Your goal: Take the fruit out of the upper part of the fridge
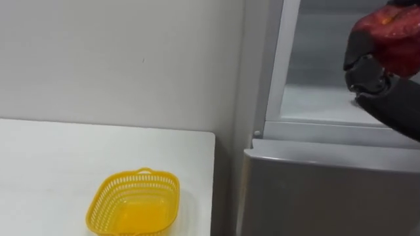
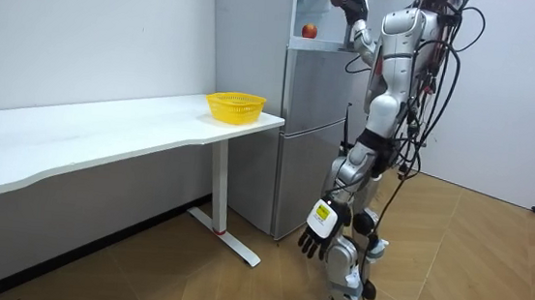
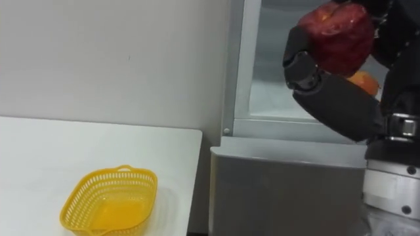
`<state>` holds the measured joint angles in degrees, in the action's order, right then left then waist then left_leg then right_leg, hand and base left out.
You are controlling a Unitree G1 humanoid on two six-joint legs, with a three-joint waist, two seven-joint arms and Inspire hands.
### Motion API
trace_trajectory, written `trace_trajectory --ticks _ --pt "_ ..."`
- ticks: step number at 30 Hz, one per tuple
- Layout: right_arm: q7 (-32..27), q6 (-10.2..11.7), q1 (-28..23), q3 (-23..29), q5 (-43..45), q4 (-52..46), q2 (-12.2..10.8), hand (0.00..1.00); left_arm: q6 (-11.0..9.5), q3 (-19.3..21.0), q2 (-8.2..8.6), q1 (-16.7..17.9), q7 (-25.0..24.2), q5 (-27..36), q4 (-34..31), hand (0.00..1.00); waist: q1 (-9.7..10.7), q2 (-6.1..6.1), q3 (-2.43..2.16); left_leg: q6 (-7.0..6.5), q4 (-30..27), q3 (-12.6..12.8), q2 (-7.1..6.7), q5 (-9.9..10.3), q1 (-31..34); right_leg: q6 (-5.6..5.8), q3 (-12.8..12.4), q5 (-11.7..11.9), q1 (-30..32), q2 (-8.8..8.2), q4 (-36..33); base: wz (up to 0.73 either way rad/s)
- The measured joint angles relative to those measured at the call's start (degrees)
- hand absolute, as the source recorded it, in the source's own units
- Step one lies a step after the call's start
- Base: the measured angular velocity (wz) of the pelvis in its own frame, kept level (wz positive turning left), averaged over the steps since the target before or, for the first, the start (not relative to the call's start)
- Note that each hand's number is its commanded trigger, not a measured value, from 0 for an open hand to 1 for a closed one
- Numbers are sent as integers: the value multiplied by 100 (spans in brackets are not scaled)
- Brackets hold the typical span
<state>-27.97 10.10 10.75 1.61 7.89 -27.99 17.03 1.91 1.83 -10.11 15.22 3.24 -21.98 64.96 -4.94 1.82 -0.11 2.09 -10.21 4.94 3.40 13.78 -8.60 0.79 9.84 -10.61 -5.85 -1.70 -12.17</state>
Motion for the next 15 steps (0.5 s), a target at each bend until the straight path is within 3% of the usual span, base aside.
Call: trace_trajectory --ticks 8,15 --pt "88 310 -47 -681 1060 -418 -3 100 -134 -234 4 -165 -3 3 219 0 -59 17 -15 0 -6 33 2 0 2 0 -14 0 23 5 0 -2" --pt "624 306 192 -1270 1271 -593 -3 100 -170 -448 -40 -272 -187 8 220 0 -262 106 -23 -1 40 29 9 -1 0 0 45 0 20 7 42 1"
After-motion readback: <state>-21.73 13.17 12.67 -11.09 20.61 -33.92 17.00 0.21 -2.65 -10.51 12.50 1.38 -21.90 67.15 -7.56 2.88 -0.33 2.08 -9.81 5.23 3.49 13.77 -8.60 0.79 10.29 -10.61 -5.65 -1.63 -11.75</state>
